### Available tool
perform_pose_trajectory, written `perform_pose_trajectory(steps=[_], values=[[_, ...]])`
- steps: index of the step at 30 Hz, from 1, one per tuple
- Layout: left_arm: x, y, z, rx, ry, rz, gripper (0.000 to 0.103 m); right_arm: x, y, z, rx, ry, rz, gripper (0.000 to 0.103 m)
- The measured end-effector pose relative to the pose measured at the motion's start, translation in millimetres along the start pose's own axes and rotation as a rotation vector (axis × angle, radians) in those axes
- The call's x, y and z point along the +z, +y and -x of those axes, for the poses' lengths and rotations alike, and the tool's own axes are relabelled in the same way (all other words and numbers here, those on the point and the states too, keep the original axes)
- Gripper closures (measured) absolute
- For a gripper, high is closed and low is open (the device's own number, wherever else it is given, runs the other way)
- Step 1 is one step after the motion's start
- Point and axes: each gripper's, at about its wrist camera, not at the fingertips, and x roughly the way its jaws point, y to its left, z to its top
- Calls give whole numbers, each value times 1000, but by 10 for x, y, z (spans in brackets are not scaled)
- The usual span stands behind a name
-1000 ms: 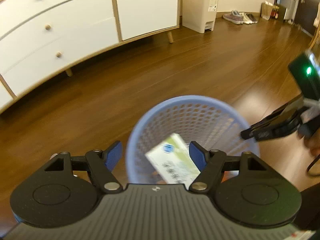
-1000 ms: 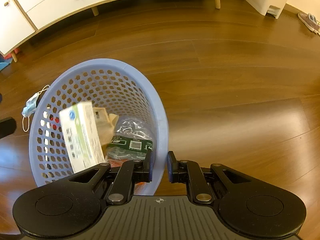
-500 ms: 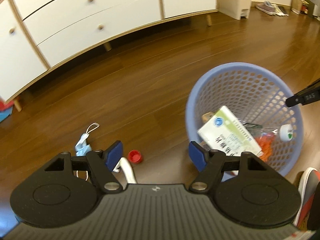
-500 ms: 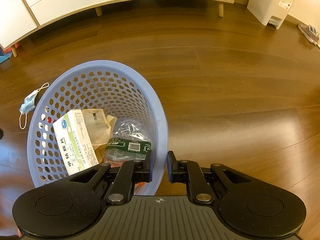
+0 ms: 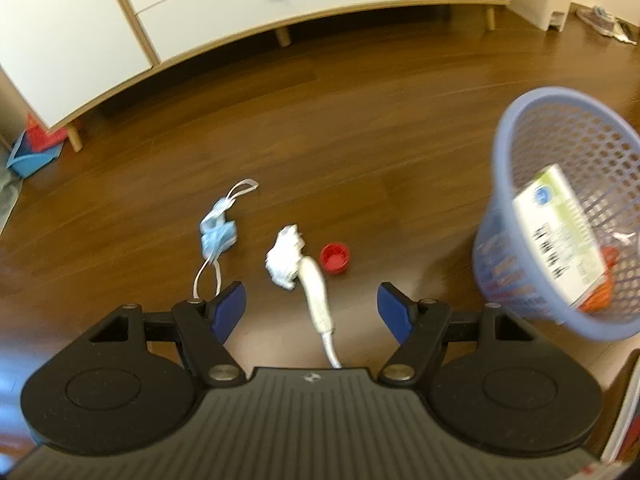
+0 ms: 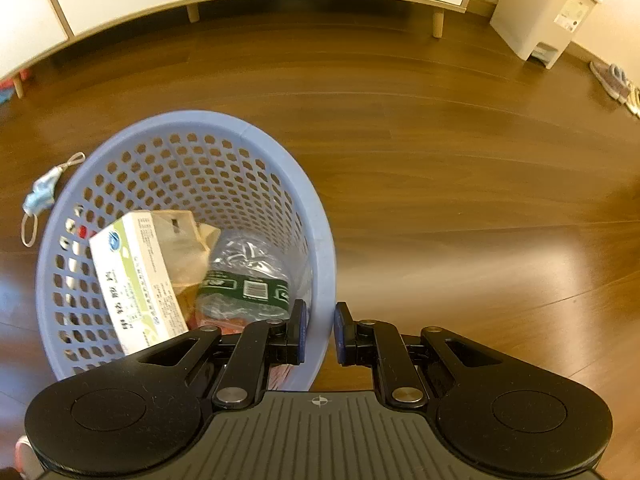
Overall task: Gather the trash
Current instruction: 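Move the left tool down to the beige fabric item by the brush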
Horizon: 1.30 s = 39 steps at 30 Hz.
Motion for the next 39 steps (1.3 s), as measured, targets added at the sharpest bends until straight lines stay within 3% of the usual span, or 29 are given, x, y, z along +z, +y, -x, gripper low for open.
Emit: perform_pose_trajectory(steps=[15, 19, 25, 34, 39], values=[[-191, 158, -194, 6, 27, 52, 34, 21, -31, 50, 18, 0, -22, 93], [-366, 210, -418, -12, 97, 93, 34, 40, -21, 57, 25, 2, -26, 93], [-645, 68, -788, -19, 179, 34, 49, 57, -30, 68, 35, 2, -25, 93], [-871, -22, -1070, -46, 220, 56, 53, 73, -65, 55, 45, 7, -31, 93], [-1039, -233, -1157, -83, 226, -46, 53, 83, -58, 54, 49, 17, -37, 93]])
